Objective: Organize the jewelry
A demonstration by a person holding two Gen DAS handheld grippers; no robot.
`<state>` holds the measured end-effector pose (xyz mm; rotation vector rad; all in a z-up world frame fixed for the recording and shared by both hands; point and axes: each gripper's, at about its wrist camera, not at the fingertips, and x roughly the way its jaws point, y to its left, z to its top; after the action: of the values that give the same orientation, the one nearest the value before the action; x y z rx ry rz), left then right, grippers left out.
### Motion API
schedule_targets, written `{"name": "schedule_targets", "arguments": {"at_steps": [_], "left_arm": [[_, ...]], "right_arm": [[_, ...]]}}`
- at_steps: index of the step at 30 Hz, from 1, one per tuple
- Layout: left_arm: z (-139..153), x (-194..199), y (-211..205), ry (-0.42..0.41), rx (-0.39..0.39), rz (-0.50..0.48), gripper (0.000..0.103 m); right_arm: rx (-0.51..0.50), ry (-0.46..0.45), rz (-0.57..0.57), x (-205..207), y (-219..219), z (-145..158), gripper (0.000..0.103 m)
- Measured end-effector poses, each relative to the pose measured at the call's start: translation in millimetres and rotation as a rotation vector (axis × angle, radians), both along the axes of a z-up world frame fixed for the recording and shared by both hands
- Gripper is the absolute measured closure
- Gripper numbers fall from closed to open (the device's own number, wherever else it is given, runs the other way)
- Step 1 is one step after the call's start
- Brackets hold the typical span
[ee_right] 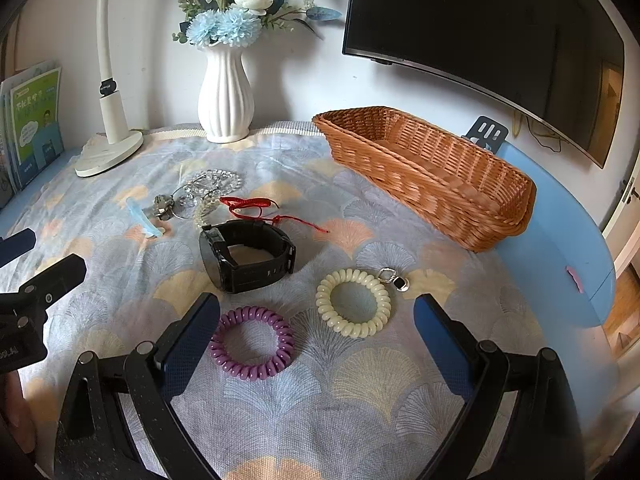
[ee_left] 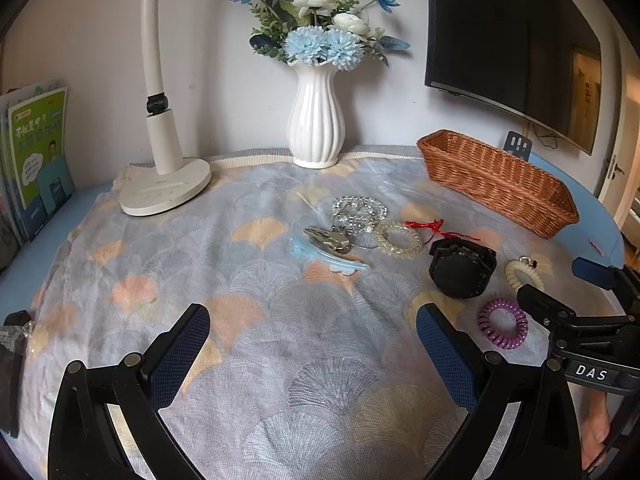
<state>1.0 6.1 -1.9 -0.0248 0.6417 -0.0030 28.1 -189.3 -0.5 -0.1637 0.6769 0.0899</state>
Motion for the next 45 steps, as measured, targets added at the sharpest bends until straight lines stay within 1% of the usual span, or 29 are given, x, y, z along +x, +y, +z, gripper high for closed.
{"name": "schedule_targets", "arguments": {"at_steps": [26, 33, 36, 40, 43, 44, 45], "left_arm": [[0, 0, -1, 0.002, -0.011, -0.007, 0.001], [0, 1, -1, 0.015, -0.021, -0.014, 0.001], [0, 6, 4, 0.048, -0.054, -0.026, 0.001], [2, 23, 15, 0.166, -0.144, -0.058, 0.001], [8, 37, 17, 0.217, -0.116, -0.069, 0.001], [8, 42, 19, 0.239, -0.117, -0.071, 0.001], [8, 52, 22, 0.27, -0.138, -0.08, 0.001]], "right_arm": [[0.003, 0.0, 0.002, 0, 0, -1, 0.005], [0.014, -0.007, -0.002, -1, -1, 1, 0.005], [0.025, -0.017, -0.005, -3, -2, 2, 0.005], [0.061, -0.002, 0.031, -4, -8, 7, 0.005], [0.059, -0.001, 0.071, -9, -15, 15, 0.005], [0.053, -0.009, 0.089, -12, -19, 19, 0.005], [0.047, -0.014, 0.106, -14, -22, 21, 0.005]]}}
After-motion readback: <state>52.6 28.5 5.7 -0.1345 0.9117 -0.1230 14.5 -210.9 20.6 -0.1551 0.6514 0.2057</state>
